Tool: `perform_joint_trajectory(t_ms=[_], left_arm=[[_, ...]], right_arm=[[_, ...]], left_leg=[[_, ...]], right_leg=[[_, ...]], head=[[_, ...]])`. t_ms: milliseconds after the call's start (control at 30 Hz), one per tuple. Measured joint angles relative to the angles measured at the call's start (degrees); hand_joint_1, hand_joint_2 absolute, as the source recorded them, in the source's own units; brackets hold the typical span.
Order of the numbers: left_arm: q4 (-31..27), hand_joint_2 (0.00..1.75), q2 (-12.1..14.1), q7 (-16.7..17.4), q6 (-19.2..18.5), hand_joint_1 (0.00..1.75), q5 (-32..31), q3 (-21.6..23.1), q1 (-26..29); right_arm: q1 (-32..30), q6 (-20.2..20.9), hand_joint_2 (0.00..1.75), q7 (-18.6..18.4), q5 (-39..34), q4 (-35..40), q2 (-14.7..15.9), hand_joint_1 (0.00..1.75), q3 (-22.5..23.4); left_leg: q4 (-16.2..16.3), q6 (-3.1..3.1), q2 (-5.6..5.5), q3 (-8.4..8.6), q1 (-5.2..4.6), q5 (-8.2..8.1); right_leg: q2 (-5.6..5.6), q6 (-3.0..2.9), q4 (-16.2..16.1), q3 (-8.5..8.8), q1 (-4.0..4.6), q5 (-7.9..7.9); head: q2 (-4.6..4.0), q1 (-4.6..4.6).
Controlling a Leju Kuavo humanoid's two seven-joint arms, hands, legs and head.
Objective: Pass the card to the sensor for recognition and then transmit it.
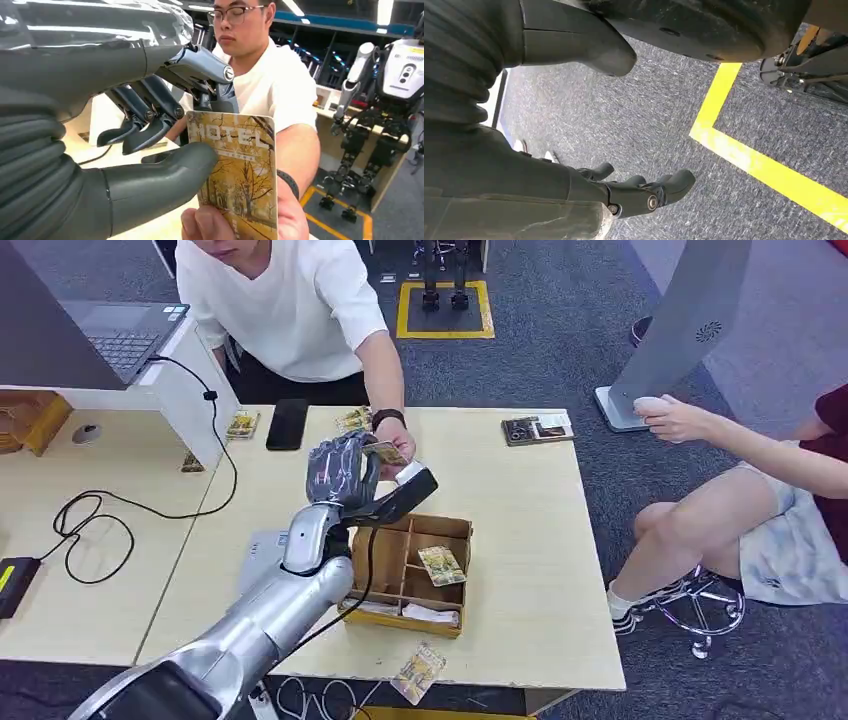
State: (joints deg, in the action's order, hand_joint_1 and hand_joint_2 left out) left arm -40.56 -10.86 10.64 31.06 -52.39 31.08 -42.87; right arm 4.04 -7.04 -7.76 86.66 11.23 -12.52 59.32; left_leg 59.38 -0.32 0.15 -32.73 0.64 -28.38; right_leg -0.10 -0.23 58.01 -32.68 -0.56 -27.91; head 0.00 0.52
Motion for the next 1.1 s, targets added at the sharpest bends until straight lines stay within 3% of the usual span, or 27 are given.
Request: perform_joint_trajectory(t_ms=[33,67,133,167,200,700,1067,1100], left_arm=[[0.5,1.75,-0.1,-0.4,-0.3,1.75,0.4,-0.1,-0.1],[0.8,1.75,-0.2,-1.0,-0.9,1.61,0.8,-0.3,-0.3],[1.5,1.75,-0.5,-2.1,-2.1,0.4,1.8,-0.4,-0.4],[1.7,1.75,-0.7,-2.6,-2.6,0.12,2.4,-0.4,-0.4],[1.9,1.75,-0.8,-3.0,-3.0,0.0,3.0,-0.4,-0.4],[-0.7,1.75,-1.5,-9.0,-0.2,0.0,10.8,-0.4,2.1],[-13.5,1.75,-0.1,-14.1,0.7,0.0,18.8,-0.4,8.7],[-14.8,0.0,0.1,-14.7,0.8,0.0,19.5,-0.4,9.4]], right_arm=[[0.0,0.0,1.75,0.0,0.0,0.0,0.0,0.0,0.0],[0.0,0.0,1.75,0.0,-0.1,0.0,0.0,0.0,-0.1],[0.0,0.1,1.75,0.0,-0.3,0.0,0.1,0.0,-0.3],[0.0,0.1,1.75,0.0,-0.3,0.0,0.1,0.0,-0.3],[0.0,0.1,1.75,0.0,-0.3,0.0,0.1,0.0,-0.4],[0.0,-0.6,1.75,0.2,-0.7,0.0,0.2,0.0,-0.4],[-0.1,-1.4,1.75,-0.2,-1.9,0.0,0.2,0.0,-0.4],[-0.2,-1.4,1.75,-0.2,-2.0,0.0,0.2,0.0,-0.4]], left_leg=[[0.0,0.0,0.0,0.0,0.0,0.0],[0.0,0.0,0.0,0.0,0.0,0.0],[0.0,0.0,0.0,0.0,0.0,0.0],[0.0,0.0,0.0,0.0,0.0,0.0],[0.0,0.0,0.0,0.0,0.0,0.0],[0.0,0.0,-0.01,-0.01,0.0,0.0],[0.0,0.0,0.0,-0.02,0.0,-0.01],[0.0,0.0,0.0,-0.02,0.0,-0.01]], right_leg=[[0.0,0.0,0.0,0.0,0.0,0.0],[0.0,0.0,0.0,0.0,0.0,0.0],[0.0,0.0,0.0,0.0,0.0,0.0],[0.0,0.0,0.0,0.0,0.0,0.0],[0.0,0.0,0.0,0.0,0.0,0.0],[-0.01,0.0,0.0,0.0,0.0,0.0],[-0.01,0.01,0.0,0.0,0.0,-0.01],[-0.01,0.01,0.0,0.0,0.0,-0.01]], head=[[0.0,0.0],[0.0,0.0],[0.0,0.0],[0.0,-0.02],[0.0,0.0],[0.0,0.0],[0.0,0.0],[0.0,0.0]])
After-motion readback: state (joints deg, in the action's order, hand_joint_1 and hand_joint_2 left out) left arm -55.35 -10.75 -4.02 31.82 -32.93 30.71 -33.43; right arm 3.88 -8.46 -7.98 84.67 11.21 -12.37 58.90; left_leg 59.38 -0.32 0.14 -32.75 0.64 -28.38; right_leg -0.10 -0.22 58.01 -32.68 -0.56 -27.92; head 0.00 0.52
